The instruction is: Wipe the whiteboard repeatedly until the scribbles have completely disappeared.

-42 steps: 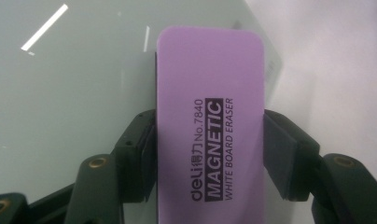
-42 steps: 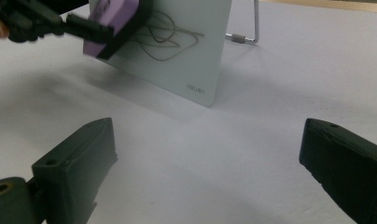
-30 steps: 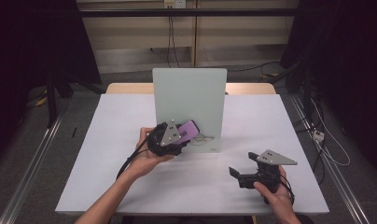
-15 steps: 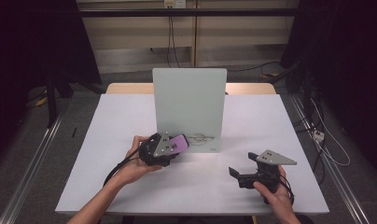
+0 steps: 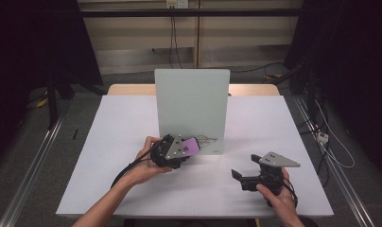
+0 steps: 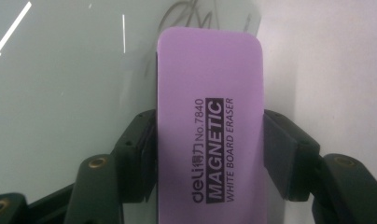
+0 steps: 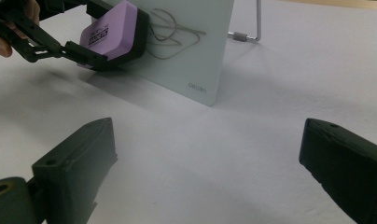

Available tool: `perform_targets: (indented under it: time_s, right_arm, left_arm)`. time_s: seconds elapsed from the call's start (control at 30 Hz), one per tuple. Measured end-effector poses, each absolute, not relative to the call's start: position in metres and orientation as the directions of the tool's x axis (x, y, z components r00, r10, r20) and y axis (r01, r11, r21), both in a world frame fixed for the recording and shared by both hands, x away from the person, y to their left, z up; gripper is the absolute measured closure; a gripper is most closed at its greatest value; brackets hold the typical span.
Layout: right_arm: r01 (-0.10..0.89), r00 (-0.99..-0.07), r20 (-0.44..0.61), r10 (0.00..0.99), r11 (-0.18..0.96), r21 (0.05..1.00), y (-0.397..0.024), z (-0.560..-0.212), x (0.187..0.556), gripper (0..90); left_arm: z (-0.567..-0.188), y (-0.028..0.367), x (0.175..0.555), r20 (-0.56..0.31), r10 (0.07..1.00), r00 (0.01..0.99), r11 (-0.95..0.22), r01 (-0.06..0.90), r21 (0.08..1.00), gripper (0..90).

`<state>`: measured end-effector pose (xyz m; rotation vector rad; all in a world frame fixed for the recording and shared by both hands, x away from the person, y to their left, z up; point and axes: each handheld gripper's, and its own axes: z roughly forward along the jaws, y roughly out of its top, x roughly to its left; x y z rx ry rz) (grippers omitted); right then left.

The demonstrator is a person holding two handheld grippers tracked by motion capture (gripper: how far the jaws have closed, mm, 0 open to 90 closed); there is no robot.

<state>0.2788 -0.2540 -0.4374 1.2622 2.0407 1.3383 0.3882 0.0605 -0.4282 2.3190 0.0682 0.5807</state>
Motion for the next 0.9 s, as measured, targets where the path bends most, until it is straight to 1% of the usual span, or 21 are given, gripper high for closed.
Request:
perform_targets:
  time_s: [0.37,0.53,0.6,0.67,0.73,0.83,0.9]
  right_arm:
    - [0.468,-0.519,0.146,0.842,0.137,0.873,-0.254,-0.437,0.278,3.7]
    - [0.467,-0.522,0.148,0.84,0.136,0.874,-0.255,-0.437,0.278,3.7]
    - [0.466,-0.519,0.146,0.842,0.136,0.874,-0.255,-0.437,0.278,3.7]
    - [0.467,-0.519,0.147,0.842,0.135,0.874,-0.256,-0.437,0.277,3.7]
    - [0.468,-0.517,0.147,0.843,0.135,0.873,-0.255,-0.437,0.277,3.7]
    - [0.47,-0.517,0.148,0.843,0.135,0.872,-0.255,-0.437,0.278,3.7]
    - [0.471,-0.516,0.147,0.844,0.136,0.872,-0.254,-0.437,0.278,3.7]
  left_arm:
    - [-0.427,0.029,0.389,0.385,0.173,0.907,-0.73,-0.145,0.668,40.4]
    - [-0.427,0.033,0.389,0.38,0.171,0.909,-0.735,-0.139,0.663,40.5]
    - [-0.425,0.038,0.389,0.401,0.17,0.9,-0.748,-0.147,0.647,40.6]
    - [-0.419,0.045,0.389,0.425,0.19,0.885,-0.749,-0.15,0.646,40.6]
    - [-0.409,0.056,0.392,0.442,0.229,0.867,-0.734,-0.145,0.664,40.6]
    - [-0.394,0.073,0.4,0.42,0.3,0.857,-0.68,-0.116,0.724,40.6]
    - [-0.386,0.08,0.403,0.425,0.321,0.846,-0.669,-0.114,0.734,40.6]
